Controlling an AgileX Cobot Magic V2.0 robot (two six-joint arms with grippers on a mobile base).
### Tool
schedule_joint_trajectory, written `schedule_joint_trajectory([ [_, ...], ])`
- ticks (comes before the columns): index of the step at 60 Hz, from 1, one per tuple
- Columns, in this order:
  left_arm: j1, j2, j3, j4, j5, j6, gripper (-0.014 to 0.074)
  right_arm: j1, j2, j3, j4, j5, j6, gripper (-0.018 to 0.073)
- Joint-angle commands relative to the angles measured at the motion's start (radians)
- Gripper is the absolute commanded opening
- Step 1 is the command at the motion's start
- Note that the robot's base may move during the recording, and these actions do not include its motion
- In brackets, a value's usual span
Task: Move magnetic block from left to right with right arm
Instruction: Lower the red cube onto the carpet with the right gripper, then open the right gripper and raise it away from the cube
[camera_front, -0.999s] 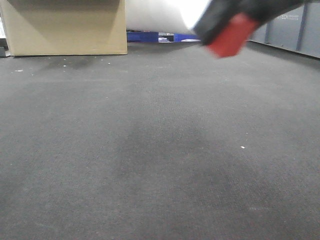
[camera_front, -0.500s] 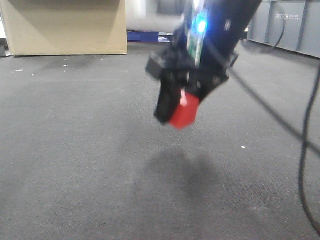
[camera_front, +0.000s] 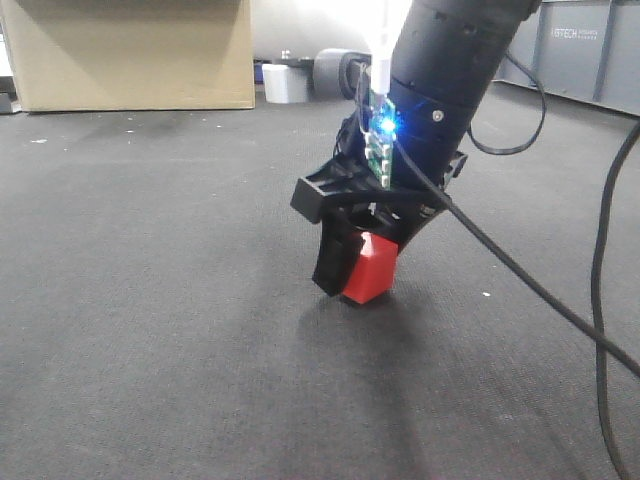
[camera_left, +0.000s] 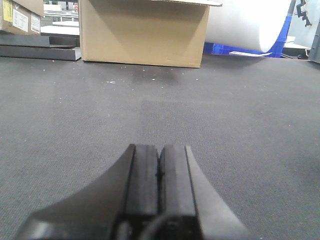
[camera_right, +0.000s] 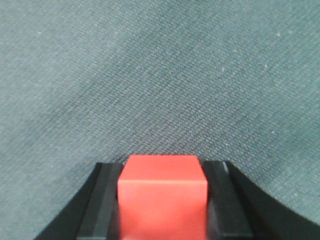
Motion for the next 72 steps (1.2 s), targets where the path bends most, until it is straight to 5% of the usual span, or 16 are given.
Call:
schedule_joint_trajectory([
  [1, 0.000, -0.013, 0.009, 0.000, -0.089, -0.004, -0.0116, 0.000, -0.046, -0.032, 0.003, -0.021, -0.004, 0.0460],
  [7, 0.000, -0.013, 0.009, 0.000, -0.089, -0.004, -0.0116, 0.000, -0.049, -0.032, 0.002, -0.008, -0.001, 0.0649],
  [23, 0.000, -0.013, 0.009, 0.000, -0.089, -0.004, -0.0116, -0.014, -0.103, -0.107, 0.004, 0.053, 0.018, 0.0613],
  [29, 0.000, -0.013, 0.009, 0.000, -0.089, -0.004, -0.0116, -0.040, -0.168, -0.111, 0.004, 0.050, 0.061, 0.0524],
  [42, 0.000, -0.013, 0.009, 0.000, -0.089, -0.004, -0.0116, -0.134, -0.411, -0.059, 0.004, 0.069, 0.098, 0.0054],
  [56, 0.000, -0.013, 0.009, 0.000, -0.089, -0.004, -0.0116, -0.210, -0.678, 0.145, 0.004, -0.018, 0.132, 0.0064],
  [72, 0.000, -0.013, 0.009, 0.000, -0.089, -0.004, -0.0116, -0.212, -1.014, 0.492, 0.033, -0.215, 0.133, 0.0064],
])
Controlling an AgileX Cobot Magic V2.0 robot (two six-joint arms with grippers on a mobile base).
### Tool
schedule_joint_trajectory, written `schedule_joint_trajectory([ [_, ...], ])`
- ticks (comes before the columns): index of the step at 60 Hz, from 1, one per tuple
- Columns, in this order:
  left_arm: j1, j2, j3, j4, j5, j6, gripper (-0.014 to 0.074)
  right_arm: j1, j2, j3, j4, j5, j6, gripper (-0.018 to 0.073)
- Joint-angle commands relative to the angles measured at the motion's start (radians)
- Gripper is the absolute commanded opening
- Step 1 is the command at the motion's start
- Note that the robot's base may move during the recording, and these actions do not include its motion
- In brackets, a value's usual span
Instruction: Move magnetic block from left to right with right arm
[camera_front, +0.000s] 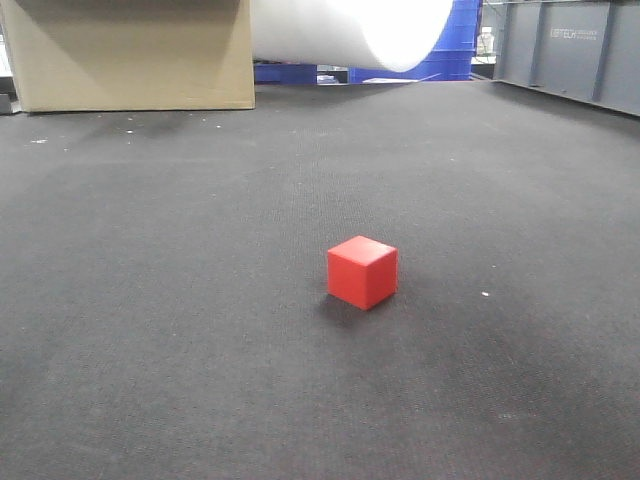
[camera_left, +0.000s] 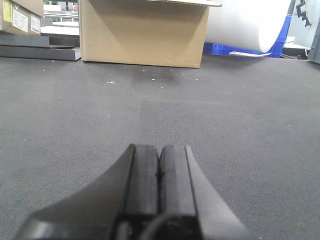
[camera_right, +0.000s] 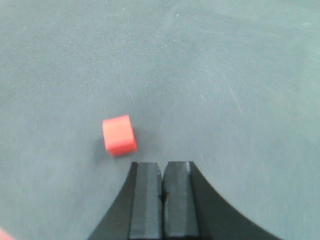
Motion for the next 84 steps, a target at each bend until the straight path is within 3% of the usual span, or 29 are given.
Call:
schedule_joint_trajectory([
  [1, 0.000, -0.013, 0.009, 0.000, -0.089, -0.004, -0.0116, -0.005, -0.118, 0.080, 0.035, -0.142, 0.002, 0.0064],
  [17, 0.000, -0.013, 0.009, 0.000, -0.089, -0.004, -0.0116, -0.005, -0.464, 0.339, 0.114, -0.246, 0.003, 0.0064],
  [31, 0.000, -0.013, 0.009, 0.000, -0.089, -0.004, -0.0116, -0.005, -0.676, 0.392, 0.117, -0.232, 0.003, 0.0064],
  [70, 0.000, -0.013, 0.009, 0.000, -0.089, -0.004, -0.0116, -0.005, -0.714, 0.394, 0.117, -0.234, 0.003, 0.0064],
  [78, 0.000, -0.013, 0.009, 0.000, -0.089, -0.004, -0.0116, -0.005, -0.712, 0.410, 0.042, -0.284, 0.006, 0.0064],
  [84, 0.000, -0.013, 0.009, 0.000, -0.089, -0.004, -0.0116, -0.038, -0.712, 0.425, -0.071, -0.324, 0.089, 0.0064],
])
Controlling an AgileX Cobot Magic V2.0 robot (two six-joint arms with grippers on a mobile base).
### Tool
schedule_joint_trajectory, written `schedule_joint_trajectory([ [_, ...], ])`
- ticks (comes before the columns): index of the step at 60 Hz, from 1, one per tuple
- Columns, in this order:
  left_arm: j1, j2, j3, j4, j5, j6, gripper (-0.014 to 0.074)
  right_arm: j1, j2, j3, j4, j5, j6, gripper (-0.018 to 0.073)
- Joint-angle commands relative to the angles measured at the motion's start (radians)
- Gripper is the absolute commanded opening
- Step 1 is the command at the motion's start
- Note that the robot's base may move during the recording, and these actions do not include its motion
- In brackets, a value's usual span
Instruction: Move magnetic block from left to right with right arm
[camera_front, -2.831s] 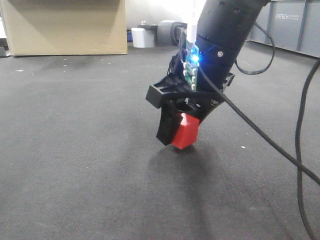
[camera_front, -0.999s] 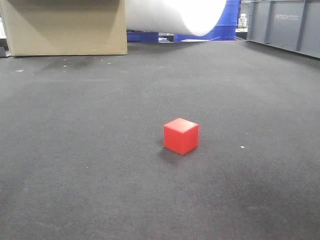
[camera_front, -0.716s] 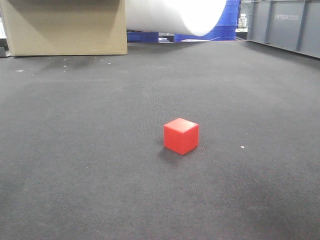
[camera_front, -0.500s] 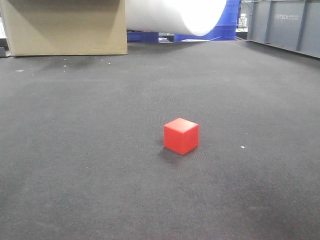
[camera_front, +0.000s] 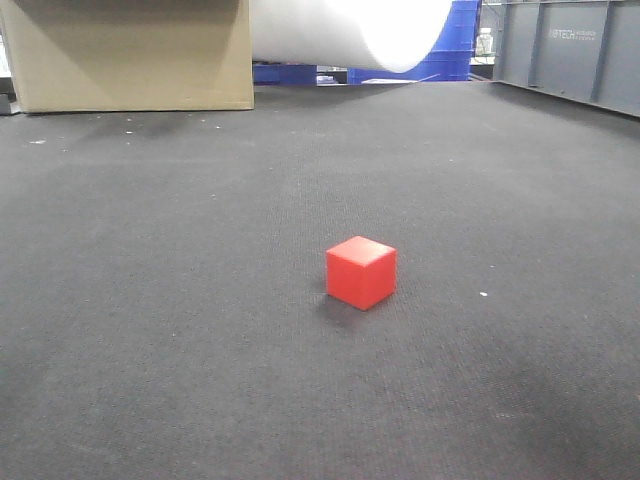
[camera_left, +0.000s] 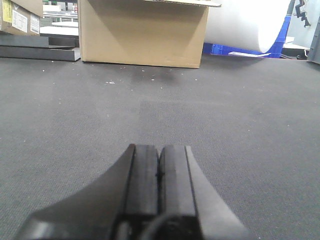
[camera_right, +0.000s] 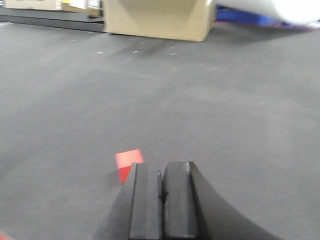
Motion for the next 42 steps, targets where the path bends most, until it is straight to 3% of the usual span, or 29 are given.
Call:
schedule_joint_trajectory([
  [1, 0.000, -0.013, 0.009, 0.000, -0.089, -0.004, -0.0116, -0.042, 0.011, -0.015, -0.099, -0.122, 0.080, 0.0064],
  [7, 0.000, -0.013, 0.009, 0.000, -0.089, -0.004, -0.0116, -0.129, 0.011, 0.008, -0.173, -0.139, 0.161, 0.0064],
  [14, 0.000, -0.013, 0.009, 0.000, -0.089, -0.004, -0.0116, -0.262, 0.001, 0.074, -0.181, -0.195, 0.164, 0.0064],
  [22, 0.000, -0.013, 0.009, 0.000, -0.089, -0.004, -0.0116, -0.360, -0.043, 0.181, -0.181, -0.325, 0.164, 0.0064],
  [30, 0.000, -0.013, 0.009, 0.000, -0.089, -0.004, -0.0116, -0.399, -0.095, 0.287, -0.181, -0.399, 0.164, 0.0064],
  [42, 0.000, -0.013, 0.009, 0.000, -0.089, -0.004, -0.0116, -0.400, -0.222, 0.405, -0.181, -0.414, 0.164, 0.0064],
])
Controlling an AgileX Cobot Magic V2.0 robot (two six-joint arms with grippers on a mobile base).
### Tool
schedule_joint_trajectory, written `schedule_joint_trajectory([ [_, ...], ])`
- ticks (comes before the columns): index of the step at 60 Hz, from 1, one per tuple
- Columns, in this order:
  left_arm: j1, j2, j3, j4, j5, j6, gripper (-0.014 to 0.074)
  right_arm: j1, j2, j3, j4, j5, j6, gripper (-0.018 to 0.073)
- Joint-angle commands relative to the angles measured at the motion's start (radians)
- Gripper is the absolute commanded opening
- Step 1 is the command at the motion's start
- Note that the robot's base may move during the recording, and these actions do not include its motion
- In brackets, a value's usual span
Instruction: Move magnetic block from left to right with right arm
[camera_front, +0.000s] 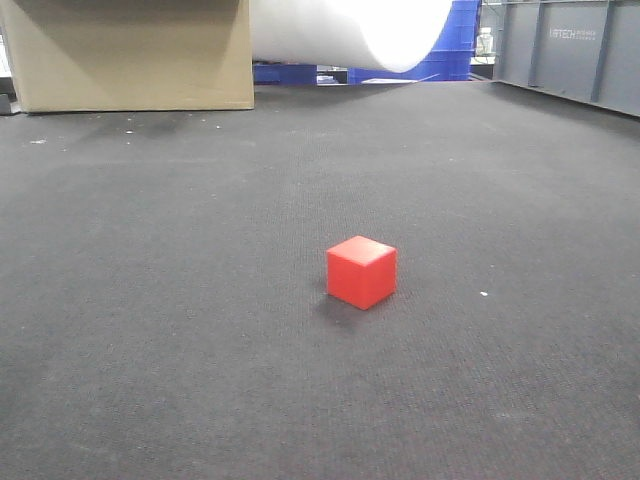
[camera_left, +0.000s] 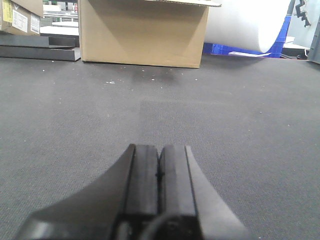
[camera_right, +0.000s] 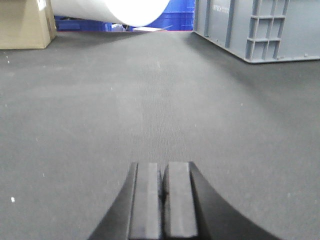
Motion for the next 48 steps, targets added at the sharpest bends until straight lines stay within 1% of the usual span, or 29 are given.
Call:
schedule_joint_trajectory([
  [1, 0.000, -0.013, 0.009, 0.000, -0.089, -0.004, -0.0116, -0.004, -0.036, 0.018, -0.006, -0.131, 0.003, 0.0064],
  [4, 0.000, -0.013, 0.009, 0.000, -0.089, -0.004, -0.0116, -0.004, -0.032, 0.017, -0.001, -0.114, 0.004, 0.0064],
  [18, 0.000, -0.013, 0.009, 0.000, -0.089, -0.004, -0.0116, -0.004, -0.033, 0.017, -0.001, -0.150, 0.004, 0.0064],
  [48, 0.000, -0.013, 0.009, 0.000, -0.089, -0.004, -0.0116, -0.004, -0.033, 0.017, -0.001, -0.137, 0.004, 0.0064],
])
